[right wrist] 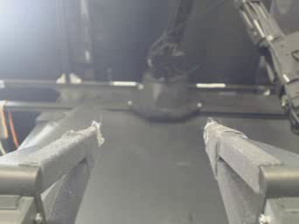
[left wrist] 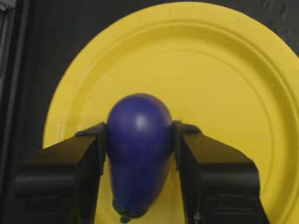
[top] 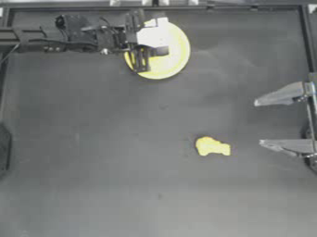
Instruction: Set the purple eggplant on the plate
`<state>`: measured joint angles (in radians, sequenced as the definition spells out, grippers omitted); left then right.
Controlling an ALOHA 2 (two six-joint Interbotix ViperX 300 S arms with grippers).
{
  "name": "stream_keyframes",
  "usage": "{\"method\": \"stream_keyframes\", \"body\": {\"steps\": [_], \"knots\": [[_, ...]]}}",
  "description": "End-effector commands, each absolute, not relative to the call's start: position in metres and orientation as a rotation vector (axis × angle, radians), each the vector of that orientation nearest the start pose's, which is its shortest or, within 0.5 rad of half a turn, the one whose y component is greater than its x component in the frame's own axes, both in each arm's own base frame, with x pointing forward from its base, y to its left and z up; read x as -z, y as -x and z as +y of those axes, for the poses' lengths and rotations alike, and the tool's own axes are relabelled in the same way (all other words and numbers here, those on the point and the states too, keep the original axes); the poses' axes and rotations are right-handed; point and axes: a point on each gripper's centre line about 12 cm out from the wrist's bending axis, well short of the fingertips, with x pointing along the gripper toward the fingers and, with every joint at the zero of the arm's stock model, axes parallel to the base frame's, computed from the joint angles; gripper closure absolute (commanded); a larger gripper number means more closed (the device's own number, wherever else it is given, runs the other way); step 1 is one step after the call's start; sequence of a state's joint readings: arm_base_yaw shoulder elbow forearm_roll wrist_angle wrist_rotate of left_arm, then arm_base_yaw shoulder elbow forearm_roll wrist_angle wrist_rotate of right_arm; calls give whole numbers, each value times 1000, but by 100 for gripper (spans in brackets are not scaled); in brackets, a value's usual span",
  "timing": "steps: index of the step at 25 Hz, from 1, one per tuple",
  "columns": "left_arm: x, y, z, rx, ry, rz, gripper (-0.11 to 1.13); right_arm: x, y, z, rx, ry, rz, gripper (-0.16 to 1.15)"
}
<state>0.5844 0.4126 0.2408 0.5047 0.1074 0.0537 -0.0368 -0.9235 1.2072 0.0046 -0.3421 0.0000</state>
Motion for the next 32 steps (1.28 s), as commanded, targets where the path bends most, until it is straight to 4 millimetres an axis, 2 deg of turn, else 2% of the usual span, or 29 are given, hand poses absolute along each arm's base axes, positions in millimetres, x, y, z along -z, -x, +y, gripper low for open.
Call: {"method": "stream_keyframes", "body": {"steps": [1, 2, 4, 10, 13, 16, 20, 24, 32], "knots": [[-144, -421, 283, -402, -335, 807, 14, -282, -204, -8, 39, -5, -69, -2], [-144, -421, 283, -404, -330, 808, 4, -282, -204, -8, 39, -5, -68, -2], [-145, -421, 283, -408, -325, 807, -4, -282, -204, -8, 39, -5, -69, -2], [-154, -421, 283, -415, -329, 797, 0, -282, -204, -8, 39, -5, -68, -2], [-172, -419, 282, -427, -340, 766, 0, -282, -204, -8, 40, -5, -68, -2], [-205, -416, 273, -436, -364, 702, 0, -282, -204, -8, 41, -10, -68, -2], [-242, -411, 247, -420, -387, 623, 0, -281, -204, -8, 41, -10, -66, -2], [-270, -398, 217, -402, -374, 560, 0, -281, -203, -8, 41, -10, -69, -2], [-302, -360, 150, -334, -307, 452, 1, -280, -203, -9, 47, -10, -63, -2]]}}
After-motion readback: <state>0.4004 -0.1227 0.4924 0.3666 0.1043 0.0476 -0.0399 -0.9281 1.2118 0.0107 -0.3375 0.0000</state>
